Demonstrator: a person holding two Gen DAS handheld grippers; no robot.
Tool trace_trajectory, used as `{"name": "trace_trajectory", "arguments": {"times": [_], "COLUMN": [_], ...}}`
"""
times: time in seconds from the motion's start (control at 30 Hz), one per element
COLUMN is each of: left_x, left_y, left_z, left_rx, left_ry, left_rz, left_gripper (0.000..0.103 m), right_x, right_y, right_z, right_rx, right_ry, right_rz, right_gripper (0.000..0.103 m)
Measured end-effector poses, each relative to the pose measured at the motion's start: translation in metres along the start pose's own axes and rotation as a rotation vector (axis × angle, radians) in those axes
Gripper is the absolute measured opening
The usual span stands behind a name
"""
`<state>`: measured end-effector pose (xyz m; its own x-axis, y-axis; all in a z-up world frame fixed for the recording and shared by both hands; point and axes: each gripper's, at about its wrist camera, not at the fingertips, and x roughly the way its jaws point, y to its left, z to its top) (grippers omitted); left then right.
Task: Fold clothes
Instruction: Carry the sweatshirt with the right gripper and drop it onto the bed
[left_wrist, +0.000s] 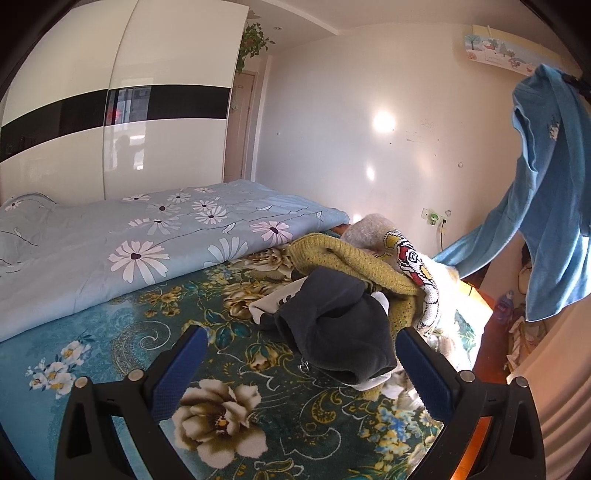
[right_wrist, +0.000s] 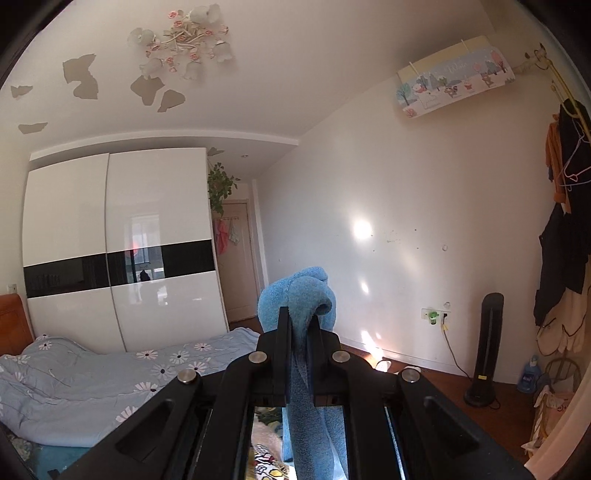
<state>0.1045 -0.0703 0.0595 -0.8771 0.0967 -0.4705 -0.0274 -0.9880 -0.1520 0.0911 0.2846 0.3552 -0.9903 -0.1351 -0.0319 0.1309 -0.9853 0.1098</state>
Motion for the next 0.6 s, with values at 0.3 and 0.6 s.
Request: {"name": "trace_trajectory", "arguments": {"times": [0.3, 0.6], "left_x": [-0.065, -0.156], "left_y": [0.07, 0.18], "left_z": [-0.013, -0.048], "left_rx": [-0.06, -0.185], "left_ry": [-0.061, -0.128], "left_rz": [0.078, 0.238], "left_gripper": [0.103, 0.103], "right_x": [-0.037, -0.039], "right_y": [0.141, 0.337], "right_z": [0.026, -0.008], "right_rx": [-0.067, -0.067], "right_ry": [-0.096, -0.015], "right_rz": [0.268, 0.654], "right_gripper": [0.006, 0.006]}}
